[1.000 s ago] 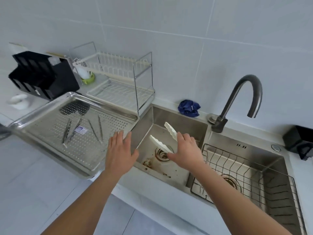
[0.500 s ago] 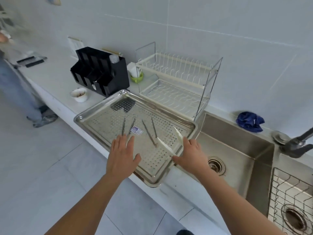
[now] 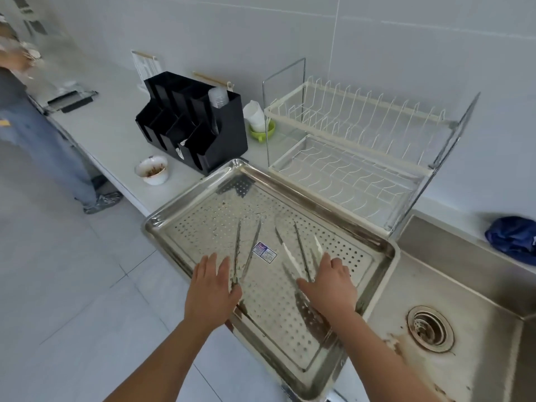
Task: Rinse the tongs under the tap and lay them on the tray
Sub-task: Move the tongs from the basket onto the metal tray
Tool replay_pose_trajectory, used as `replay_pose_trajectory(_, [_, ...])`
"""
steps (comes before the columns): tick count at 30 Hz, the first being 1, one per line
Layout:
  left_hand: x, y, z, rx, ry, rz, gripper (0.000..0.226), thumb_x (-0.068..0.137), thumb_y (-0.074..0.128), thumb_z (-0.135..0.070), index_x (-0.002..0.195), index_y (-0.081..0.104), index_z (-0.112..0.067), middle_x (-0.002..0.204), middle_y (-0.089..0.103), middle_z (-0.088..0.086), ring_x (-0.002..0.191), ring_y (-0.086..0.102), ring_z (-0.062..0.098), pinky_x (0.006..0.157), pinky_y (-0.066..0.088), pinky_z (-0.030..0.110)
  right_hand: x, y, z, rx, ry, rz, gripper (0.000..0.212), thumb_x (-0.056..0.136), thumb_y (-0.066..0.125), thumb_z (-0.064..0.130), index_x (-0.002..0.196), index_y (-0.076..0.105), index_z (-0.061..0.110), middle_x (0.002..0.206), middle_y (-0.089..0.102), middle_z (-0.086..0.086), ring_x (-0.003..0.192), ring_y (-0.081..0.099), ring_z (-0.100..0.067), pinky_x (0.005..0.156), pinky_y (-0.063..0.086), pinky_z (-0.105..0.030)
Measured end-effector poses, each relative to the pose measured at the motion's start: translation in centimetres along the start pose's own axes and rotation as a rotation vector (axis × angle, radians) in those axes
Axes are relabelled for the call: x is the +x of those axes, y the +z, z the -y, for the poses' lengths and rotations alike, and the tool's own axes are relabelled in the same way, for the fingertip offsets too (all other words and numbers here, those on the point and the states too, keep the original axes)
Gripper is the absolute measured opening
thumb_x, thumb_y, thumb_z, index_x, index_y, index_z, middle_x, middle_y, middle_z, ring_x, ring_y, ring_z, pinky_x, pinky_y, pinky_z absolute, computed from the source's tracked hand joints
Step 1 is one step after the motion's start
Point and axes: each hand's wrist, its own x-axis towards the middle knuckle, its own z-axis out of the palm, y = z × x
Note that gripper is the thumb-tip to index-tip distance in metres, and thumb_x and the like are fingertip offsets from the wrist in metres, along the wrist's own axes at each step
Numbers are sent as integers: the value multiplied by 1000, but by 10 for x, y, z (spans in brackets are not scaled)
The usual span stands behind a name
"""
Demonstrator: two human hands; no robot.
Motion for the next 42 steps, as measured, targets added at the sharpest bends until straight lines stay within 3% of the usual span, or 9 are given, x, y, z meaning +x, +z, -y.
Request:
replay_pose_trajectory(10, [83,9,-2,8,54,108,93,87,44,-73,155,25,-12,147,43,17,129,46,31,106,42,40,30,21,9,-17,200,-106,99,86,55,74,157,22,13,149,43,-9,137,40,-29,97,53,-41])
replay_pose_trajectory(14, [99,12,9,18,162,92,92,86,55,-66,153,30,-8,132,52,12,117,50,26,96,46,34,17,23,19,-28,301,-157,104,84,56,78,159,19,16,154,38,-9,140,38,-30,105,48,-44])
replay_pose_trajectory(17, [108,9,19,-17,234,108,86,89,59,-55,154,28,-8,128,54,11,113,51,24,94,47,33,1,21,37,-91,231,-295,82,85,69,62,150,43,19,149,48,-5,135,43,-31,108,45,-45])
replay_pose_trajectory(21, [120,1,35,-45,274,139,80,90,63,-45,153,31,-8,118,56,8,103,54,18,81,51,25,-11,31,73,-135,6,-320,19,93,70,31,107,75,19,106,70,5,100,63,-23,79,57,-35])
replay_pose_trajectory(27, [137,-9,52,-74,265,142,75,91,66,-35,152,31,-11,119,55,8,103,54,18,79,49,23,3,40,88,-199,137,-182,33,98,54,8,126,65,21,126,63,2,107,58,-18,85,56,-30])
replay_pose_trajectory(32, [148,-12,59,-89,238,154,71,90,67,-37,149,34,-14,118,55,7,99,54,15,78,49,22,11,49,87,-269,144,-103,26,94,56,2,110,70,17,115,68,-1,100,61,-19,80,56,-30])
replay_pose_trajectory(35, [156,-11,62,-82,238,175,70,89,68,-39,147,38,-13,121,54,6,100,55,15,78,49,23,17,56,101,-237,149,-34,19,92,56,6,92,71,17,95,71,0,81,68,-19,61,50,-30])
replay_pose_trajectory(37, [160,-11,64,-82,238,195,67,89,67,-39,145,40,-14,121,54,6,99,56,16,77,50,23,22,65,115,-135,148,-25,14,96,57,19,88,69,20,87,70,2,75,68,-17,64,56,-31])
replay_pose_trajectory(42, [177,-11,71,-78,291,219,73,87,67,-43,148,37,-16,123,52,4,100,57,15,77,53,25,34,77,136,103,166,-133,21,93,66,42,98,65,23,101,61,7,76,64,-14,66,59,-31])
